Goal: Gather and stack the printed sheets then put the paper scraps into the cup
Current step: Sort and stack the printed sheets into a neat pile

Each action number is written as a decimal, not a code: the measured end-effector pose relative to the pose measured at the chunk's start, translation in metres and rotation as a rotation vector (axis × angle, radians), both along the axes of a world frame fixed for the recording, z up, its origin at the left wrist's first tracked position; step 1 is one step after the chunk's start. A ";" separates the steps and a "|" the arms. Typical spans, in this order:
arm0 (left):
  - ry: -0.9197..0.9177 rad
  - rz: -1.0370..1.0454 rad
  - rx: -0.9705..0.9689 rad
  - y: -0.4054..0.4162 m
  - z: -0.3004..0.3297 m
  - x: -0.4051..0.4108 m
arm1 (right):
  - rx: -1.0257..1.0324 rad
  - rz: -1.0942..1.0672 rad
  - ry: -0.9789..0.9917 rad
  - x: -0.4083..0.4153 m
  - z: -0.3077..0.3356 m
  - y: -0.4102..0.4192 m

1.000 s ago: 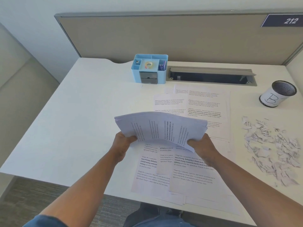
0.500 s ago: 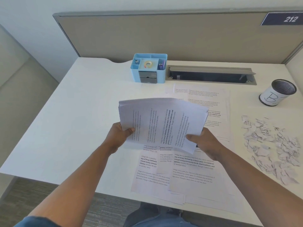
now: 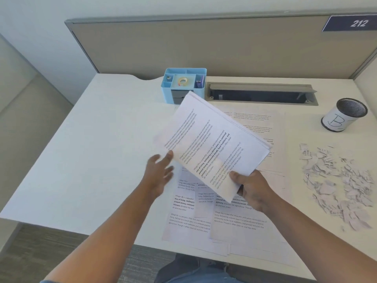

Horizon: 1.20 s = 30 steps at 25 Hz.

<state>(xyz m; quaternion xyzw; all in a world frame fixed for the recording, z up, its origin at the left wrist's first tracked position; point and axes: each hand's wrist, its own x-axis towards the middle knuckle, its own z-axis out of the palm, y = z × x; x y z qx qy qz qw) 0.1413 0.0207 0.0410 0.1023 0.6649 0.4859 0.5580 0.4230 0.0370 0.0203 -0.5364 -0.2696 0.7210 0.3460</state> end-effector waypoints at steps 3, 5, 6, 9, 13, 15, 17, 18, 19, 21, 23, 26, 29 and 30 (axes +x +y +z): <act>-0.238 -0.098 0.054 -0.009 0.004 0.041 | -0.023 -0.047 0.066 -0.013 -0.003 -0.012; -0.277 -0.053 0.121 -0.009 0.006 0.059 | -0.024 -0.048 0.102 -0.023 -0.003 -0.019; -0.279 -0.025 0.155 -0.008 0.007 0.065 | -0.017 -0.041 0.114 -0.025 -0.003 -0.022; -0.220 0.024 0.192 -0.003 0.006 0.064 | 0.016 0.033 0.103 -0.028 -0.003 -0.029; -0.093 -0.003 0.152 0.003 0.005 0.052 | -0.062 0.094 0.191 -0.012 0.000 -0.023; -0.062 -0.034 0.142 0.003 0.005 0.042 | -0.143 0.035 0.265 0.006 0.002 -0.014; -0.031 -0.089 0.125 0.003 0.002 0.031 | -0.139 0.044 0.249 0.025 0.003 -0.003; -0.018 -0.121 0.115 0.002 -0.001 0.026 | -0.119 0.081 0.224 0.031 0.003 0.001; -0.010 -0.155 0.106 0.001 -0.003 0.023 | -0.103 0.121 0.206 0.034 0.004 0.004; -0.007 -0.221 0.088 0.000 -0.005 0.019 | -0.093 0.173 0.176 0.034 0.005 0.007; -0.013 -0.290 0.076 -0.001 -0.007 0.017 | -0.095 0.206 0.145 0.028 0.003 0.010; -0.016 -0.373 0.065 -0.002 -0.008 0.015 | -0.108 0.259 0.092 0.018 -0.003 0.009; -0.055 -0.383 0.067 -0.001 -0.008 0.013 | -0.075 0.251 0.014 0.011 -0.007 0.010; -0.081 -0.370 0.064 0.000 -0.007 0.012 | -0.061 0.234 -0.006 0.010 -0.007 0.012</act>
